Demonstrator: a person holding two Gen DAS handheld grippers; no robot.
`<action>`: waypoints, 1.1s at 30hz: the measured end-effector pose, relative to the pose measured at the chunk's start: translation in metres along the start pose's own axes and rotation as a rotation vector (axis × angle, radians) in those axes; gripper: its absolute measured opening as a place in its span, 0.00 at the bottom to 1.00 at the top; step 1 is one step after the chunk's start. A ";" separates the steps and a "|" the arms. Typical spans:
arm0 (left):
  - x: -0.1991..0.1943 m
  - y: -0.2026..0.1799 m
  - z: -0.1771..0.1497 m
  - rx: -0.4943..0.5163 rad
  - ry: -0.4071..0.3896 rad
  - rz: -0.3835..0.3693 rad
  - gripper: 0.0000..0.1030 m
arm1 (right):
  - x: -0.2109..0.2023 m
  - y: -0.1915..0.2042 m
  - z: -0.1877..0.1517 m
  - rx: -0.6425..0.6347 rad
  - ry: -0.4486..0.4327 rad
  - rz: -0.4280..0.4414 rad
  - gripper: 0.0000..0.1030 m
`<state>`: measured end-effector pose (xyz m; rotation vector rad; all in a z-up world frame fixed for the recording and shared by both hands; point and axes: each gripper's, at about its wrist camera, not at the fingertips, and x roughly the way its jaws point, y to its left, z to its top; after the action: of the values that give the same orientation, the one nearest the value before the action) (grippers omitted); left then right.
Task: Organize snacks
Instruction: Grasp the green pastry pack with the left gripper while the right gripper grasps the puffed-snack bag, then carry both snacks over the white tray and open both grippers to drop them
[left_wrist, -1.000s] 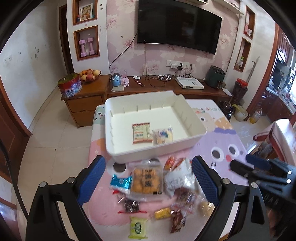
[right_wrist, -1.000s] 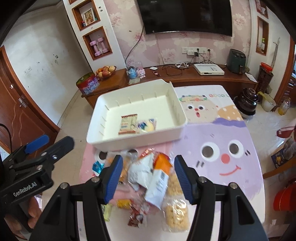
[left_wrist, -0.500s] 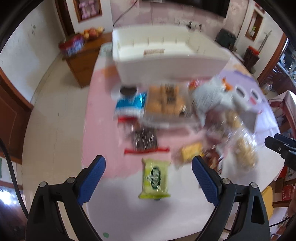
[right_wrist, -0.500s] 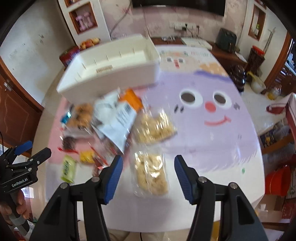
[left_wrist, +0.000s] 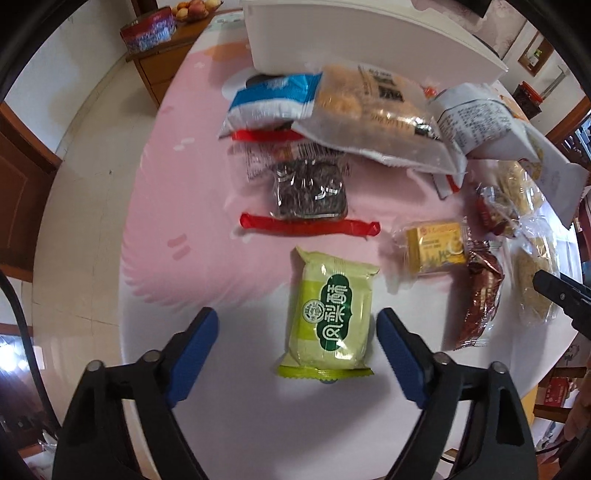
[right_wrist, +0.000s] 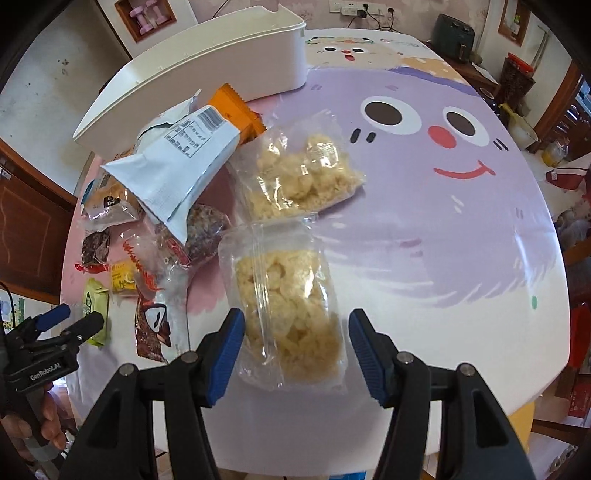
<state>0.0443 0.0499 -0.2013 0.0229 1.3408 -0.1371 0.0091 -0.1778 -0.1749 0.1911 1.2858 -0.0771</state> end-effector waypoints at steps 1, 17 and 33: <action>-0.001 0.000 0.000 0.001 -0.010 0.001 0.78 | 0.001 0.000 0.001 -0.003 0.003 0.001 0.61; -0.010 -0.002 0.002 0.007 0.003 -0.007 0.34 | 0.008 0.008 0.001 -0.009 0.005 -0.014 0.52; -0.102 -0.015 0.037 0.066 -0.116 -0.077 0.34 | -0.109 0.018 0.014 -0.025 -0.139 0.035 0.52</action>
<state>0.0558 0.0398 -0.0924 0.0191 1.2215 -0.2446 -0.0056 -0.1675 -0.0651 0.1836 1.1438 -0.0435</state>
